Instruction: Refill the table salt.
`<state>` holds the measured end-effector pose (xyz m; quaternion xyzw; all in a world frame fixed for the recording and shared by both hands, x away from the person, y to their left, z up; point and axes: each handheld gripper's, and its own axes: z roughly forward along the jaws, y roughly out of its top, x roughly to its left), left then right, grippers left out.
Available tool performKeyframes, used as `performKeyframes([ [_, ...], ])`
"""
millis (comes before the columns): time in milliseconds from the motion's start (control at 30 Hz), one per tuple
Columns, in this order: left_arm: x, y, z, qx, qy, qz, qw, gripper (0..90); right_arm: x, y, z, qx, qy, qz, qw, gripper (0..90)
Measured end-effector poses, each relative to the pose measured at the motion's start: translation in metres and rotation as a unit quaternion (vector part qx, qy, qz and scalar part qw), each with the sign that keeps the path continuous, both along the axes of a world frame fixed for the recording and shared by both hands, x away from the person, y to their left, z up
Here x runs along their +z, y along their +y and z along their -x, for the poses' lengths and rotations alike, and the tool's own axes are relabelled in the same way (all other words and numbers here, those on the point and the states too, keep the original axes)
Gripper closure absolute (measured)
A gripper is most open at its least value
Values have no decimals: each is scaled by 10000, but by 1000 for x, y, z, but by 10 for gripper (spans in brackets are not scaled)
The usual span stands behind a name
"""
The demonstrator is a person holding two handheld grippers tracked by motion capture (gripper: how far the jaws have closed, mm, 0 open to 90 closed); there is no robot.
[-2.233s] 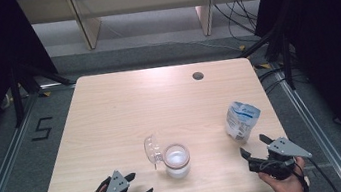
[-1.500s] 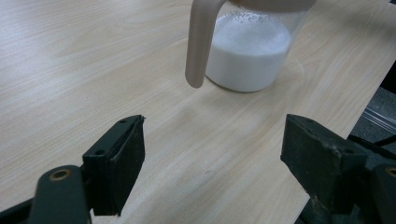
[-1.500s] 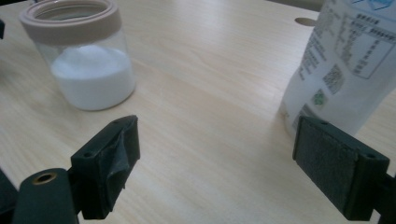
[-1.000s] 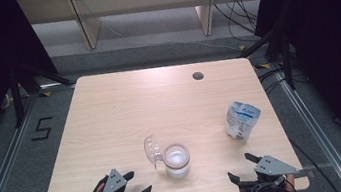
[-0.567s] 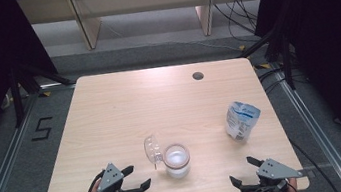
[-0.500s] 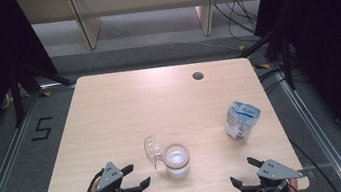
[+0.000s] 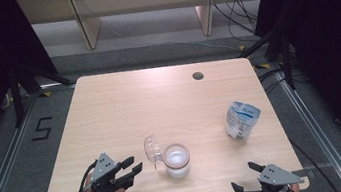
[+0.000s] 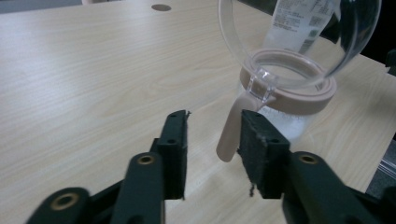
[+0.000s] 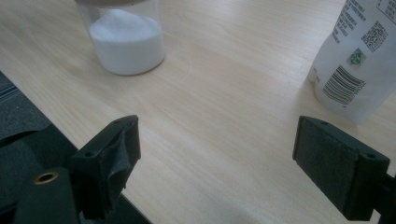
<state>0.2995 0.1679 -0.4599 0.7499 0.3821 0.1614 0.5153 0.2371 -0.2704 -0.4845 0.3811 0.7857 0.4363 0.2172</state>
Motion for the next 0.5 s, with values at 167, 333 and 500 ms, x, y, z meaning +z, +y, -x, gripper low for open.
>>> performKeyframes([
  [167, 8, -7, -2, -127, -98, -118, 9998, 798, 0, -1, 3, -30, 60, 2, 10000, 160],
  [333, 10, -15, -4, -274, -121, -212, 9993, 880, -1, -1, 4, 37, 136, -55, 9999, 161],
  [500, 11, -19, -4, -272, -112, -310, 9991, 895, -1, -2, 7, -58, 190, -31, 9998, 161],
])
